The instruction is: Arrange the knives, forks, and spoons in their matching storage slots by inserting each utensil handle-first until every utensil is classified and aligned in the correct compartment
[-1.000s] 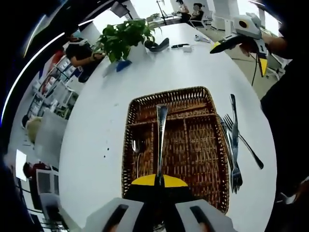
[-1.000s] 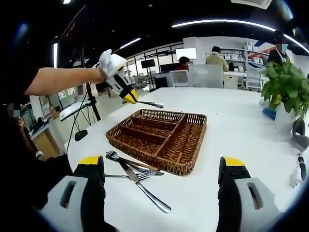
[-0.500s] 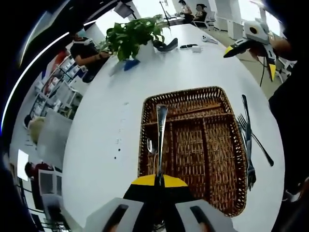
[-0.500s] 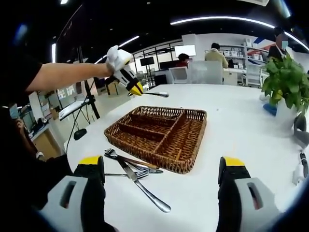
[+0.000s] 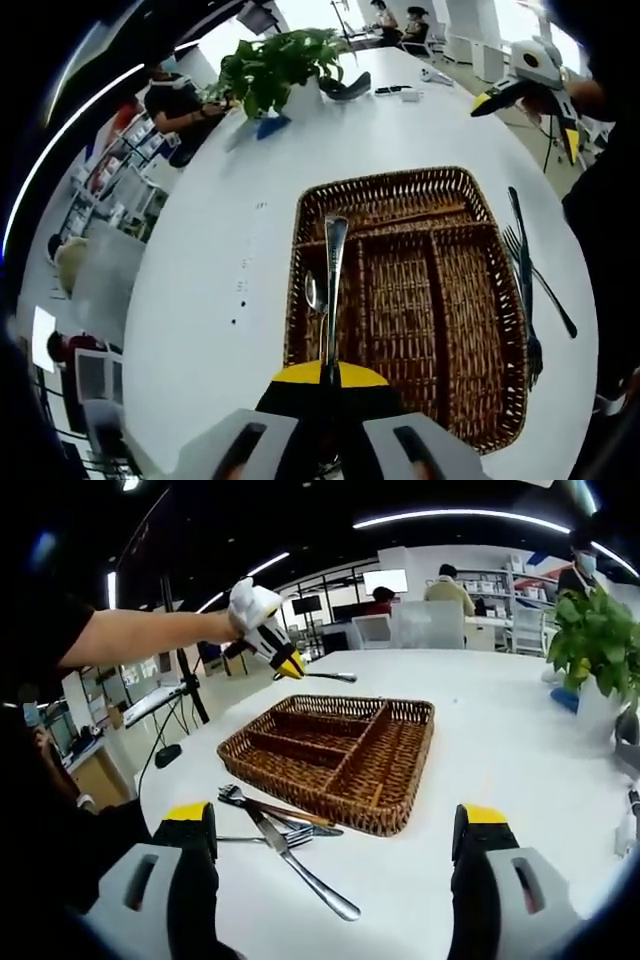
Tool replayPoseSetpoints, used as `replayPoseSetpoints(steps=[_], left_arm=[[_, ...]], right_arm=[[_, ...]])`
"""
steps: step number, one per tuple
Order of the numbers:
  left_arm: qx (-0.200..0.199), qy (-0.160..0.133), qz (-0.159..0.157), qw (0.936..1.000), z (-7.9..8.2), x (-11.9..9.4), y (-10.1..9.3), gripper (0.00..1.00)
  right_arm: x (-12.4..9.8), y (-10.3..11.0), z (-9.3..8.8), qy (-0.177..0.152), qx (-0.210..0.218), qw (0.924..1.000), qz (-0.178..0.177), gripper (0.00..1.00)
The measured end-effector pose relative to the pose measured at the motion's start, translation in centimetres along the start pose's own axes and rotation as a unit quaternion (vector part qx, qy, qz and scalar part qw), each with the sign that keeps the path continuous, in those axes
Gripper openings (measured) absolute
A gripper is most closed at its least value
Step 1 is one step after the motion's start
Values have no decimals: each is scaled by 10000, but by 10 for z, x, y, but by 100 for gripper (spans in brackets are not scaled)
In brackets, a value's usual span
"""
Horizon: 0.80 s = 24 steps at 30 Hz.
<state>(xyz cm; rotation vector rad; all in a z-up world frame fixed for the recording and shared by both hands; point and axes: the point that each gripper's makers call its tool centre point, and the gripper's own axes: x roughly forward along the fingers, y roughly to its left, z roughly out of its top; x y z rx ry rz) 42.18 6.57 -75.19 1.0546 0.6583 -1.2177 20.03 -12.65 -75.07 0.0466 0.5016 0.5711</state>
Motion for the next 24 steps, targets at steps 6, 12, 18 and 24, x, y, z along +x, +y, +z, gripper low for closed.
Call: replayPoseSetpoints(steps=[6,12,18,24], left_arm=[[-54,-12,-72,10000,-8,15,-1,0],[-184,-125,-102,9997,-13,26,0,0],[-212,-67,-189,9996,-23,41,0,0],[-283,-92,-322,9990,-29,53,-3,0]], right_arm=[[1,-5,5,50,-314,9993,-208,99],[-2,-5,19,-152,-267,9993,-230,99],[-5,-7,21,-188,-231,9992,-266,99],[-8,-15,17,-154,-190,9991,-343,99]])
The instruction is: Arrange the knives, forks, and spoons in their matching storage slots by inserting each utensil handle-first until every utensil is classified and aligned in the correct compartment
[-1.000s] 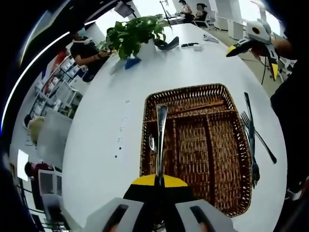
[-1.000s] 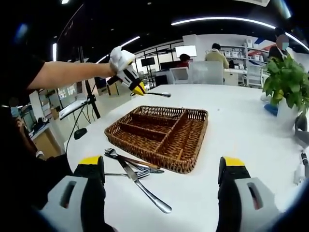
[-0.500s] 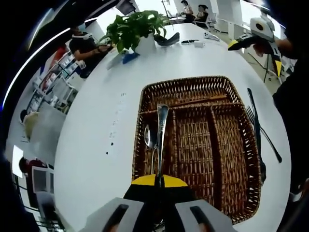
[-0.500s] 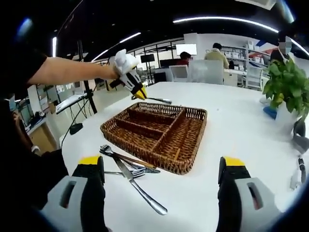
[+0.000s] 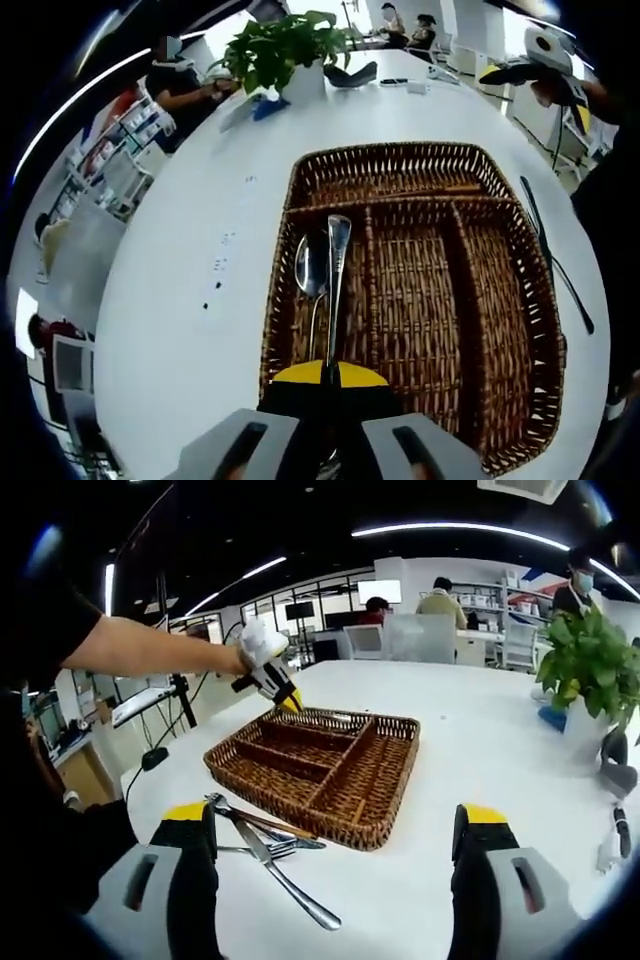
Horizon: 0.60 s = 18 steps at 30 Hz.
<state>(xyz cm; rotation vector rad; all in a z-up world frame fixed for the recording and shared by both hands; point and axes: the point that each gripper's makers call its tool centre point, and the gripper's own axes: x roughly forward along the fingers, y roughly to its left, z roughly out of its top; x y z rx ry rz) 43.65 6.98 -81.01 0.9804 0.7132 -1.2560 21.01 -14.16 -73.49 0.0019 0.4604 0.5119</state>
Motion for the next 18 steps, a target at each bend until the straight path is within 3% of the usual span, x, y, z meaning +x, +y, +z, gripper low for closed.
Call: replayPoseSetpoints(steps=[6,18], left_arm=[[-34,33,-110,9999,-9,14,-4,0],[-48,51,-198,9998,-8,34,-5,0]], right_arm=[[1,-1,-6,42,38,10000,-1,99],[2,-3,-5,26,13,10000,-27,99]])
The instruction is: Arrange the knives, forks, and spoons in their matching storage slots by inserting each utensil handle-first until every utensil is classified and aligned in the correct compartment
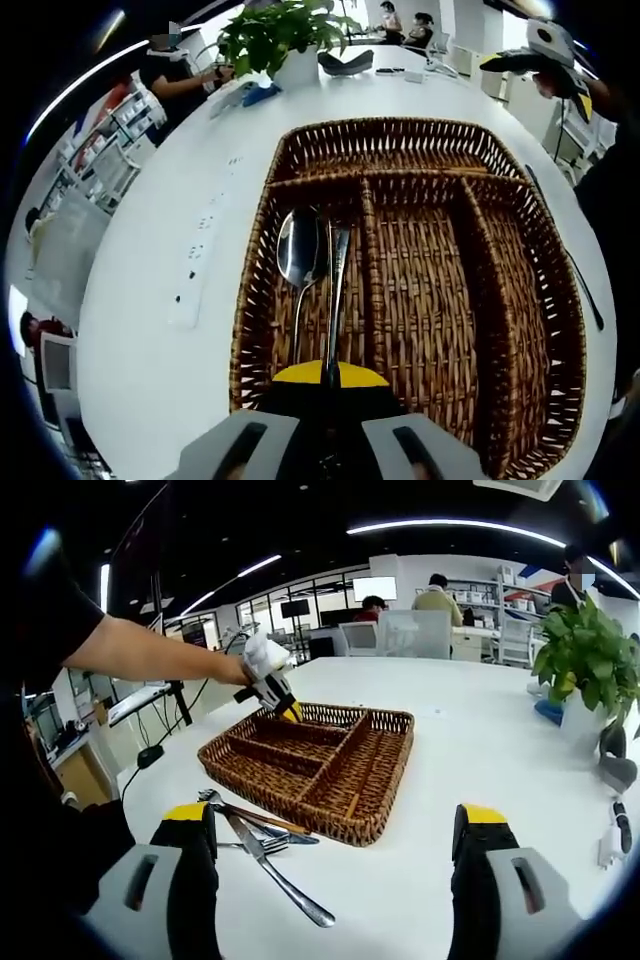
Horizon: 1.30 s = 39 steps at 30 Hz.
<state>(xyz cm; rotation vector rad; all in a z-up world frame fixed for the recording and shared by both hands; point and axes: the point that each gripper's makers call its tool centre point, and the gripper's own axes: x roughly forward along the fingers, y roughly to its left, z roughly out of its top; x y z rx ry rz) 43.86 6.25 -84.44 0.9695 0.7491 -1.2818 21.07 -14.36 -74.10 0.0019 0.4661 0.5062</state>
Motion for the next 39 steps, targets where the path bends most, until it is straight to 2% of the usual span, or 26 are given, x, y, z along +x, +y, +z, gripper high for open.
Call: replayPoseSetpoints(steps=[3,5,6,7,9,13,15,16,19,20,21,22,23,24,25,26,29,31,33,37,39], left_arm=[[-53,52,-34,10000,-2,5,2,0],[20,290,-38,9996,-12,11,2,0],[-38,339,-31,9994,-16,13,1,0],[-391,145,-117,9991,-11,10,2,0],[-212,129,-105,9996,-13,10,6,0],[-145,173,-84,9997,-12,11,5,0],[279,326,3,9991,-13,12,5,1],[350,382,17,9987,-13,12,4,1],[241,394,-33,9989,-13,12,7,2],[90,234,-72,9997,-13,12,8,4],[-17,188,62,9998,-14,12,11,4],[-125,143,195,9996,-15,11,15,10],[214,199,540,9981,-16,6,26,15],[387,149,512,9978,-15,7,22,21],[393,161,655,9969,-15,4,27,24],[265,115,481,9984,-14,-1,20,26],[116,-142,469,9987,-5,-15,20,32],[191,-395,646,9969,6,-29,25,38],[-66,-592,775,9952,14,-43,28,45],[-705,-1148,1062,9852,31,-79,35,69],[-969,-1475,1266,9761,36,-100,37,77]], right_arm=[[0,2,-3,48,-11,10000,29,99],[1,3,-4,86,-66,9999,42,99],[2,3,-3,89,-86,9999,56,99],[2,3,-2,77,-85,9999,64,99],[3,2,1,28,-54,10000,48,99],[7,6,-1,39,-71,9999,88,99],[9,10,-2,59,-104,9998,147,99],[10,12,-1,60,-143,9997,178,99],[10,14,1,72,-209,9995,205,99],[9,14,2,75,-204,9995,214,99],[8,14,4,66,-201,9995,215,99],[7,14,6,57,-198,9996,216,99],[6,14,8,54,-212,9995,218,99],[4,13,10,44,-239,9995,213,99],[3,12,13,23,-259,9995,200,99],[2,12,15,10,-260,9995,196,99],[0,11,23,-85,-214,9995,195,99],[-2,13,29,-161,-244,9994,188,99],[-3,15,33,-192,-284,9992,191,99],[-8,17,45,-313,-339,9988,186,99],[-9,16,49,-338,-335,9987,174,99]])
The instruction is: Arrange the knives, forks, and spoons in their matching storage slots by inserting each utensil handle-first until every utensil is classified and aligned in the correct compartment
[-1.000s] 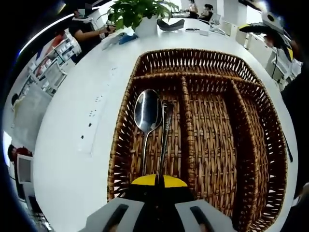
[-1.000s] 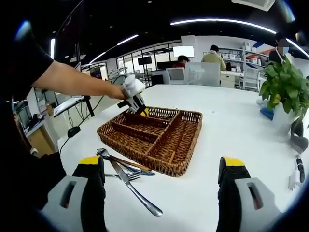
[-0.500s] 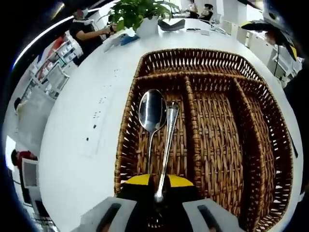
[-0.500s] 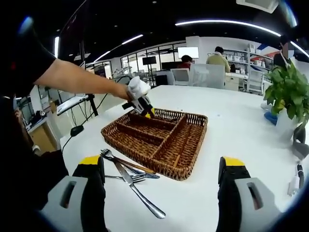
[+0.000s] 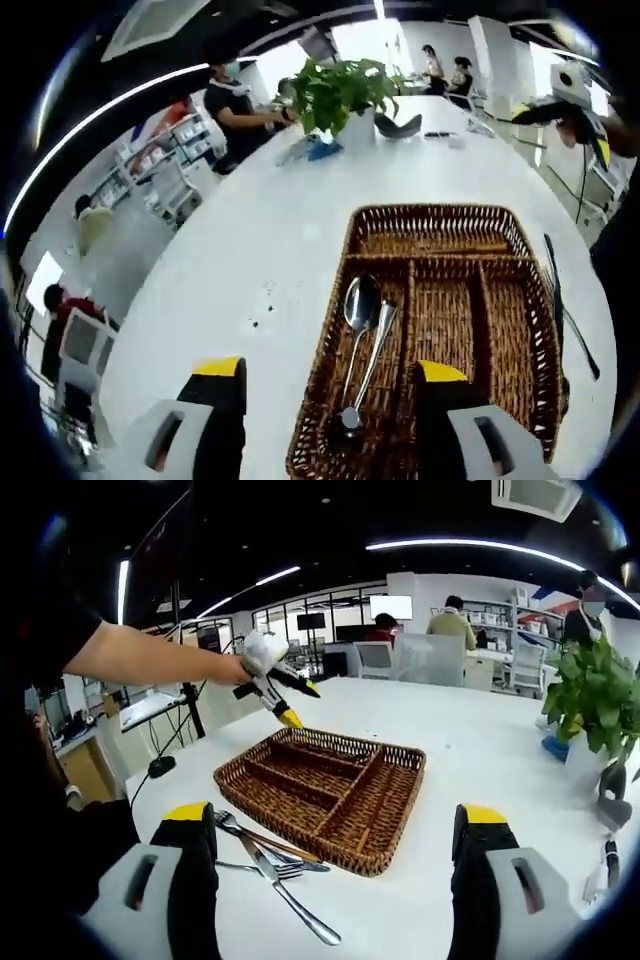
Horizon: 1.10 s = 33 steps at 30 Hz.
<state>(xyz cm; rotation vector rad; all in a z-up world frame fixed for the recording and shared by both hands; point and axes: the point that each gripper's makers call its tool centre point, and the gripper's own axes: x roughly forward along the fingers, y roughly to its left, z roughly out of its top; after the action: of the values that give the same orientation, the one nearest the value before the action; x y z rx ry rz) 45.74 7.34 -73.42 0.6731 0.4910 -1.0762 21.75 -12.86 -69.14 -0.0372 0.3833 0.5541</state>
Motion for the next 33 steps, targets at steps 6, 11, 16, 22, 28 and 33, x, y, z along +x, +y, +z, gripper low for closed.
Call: replayPoseSetpoints(steps=[6,11,16,22,28,33], left_arm=[[-910,-447,686,9925,1,-51,7,100],[-1693,-1119,1156,9724,-6,-88,-9,100],[-1950,-1231,1358,9635,-21,-118,-43,100],[-2127,-1202,1654,9555,-34,-148,-78,100],[-2377,-1137,1953,9447,-40,-177,-103,100],[-2155,-1219,1857,9509,-34,-198,-131,100]], right_arm=[[-3,0,13,-140,-12,9999,-7,99],[-2,-4,17,-98,2,9999,-84,99],[-5,-6,18,-112,-10,9999,-130,99],[-7,-5,20,-100,-169,9996,-187,99],[-15,-5,9,47,-192,9994,-274,99],[-20,-3,10,30,-191,9995,-266,99]])
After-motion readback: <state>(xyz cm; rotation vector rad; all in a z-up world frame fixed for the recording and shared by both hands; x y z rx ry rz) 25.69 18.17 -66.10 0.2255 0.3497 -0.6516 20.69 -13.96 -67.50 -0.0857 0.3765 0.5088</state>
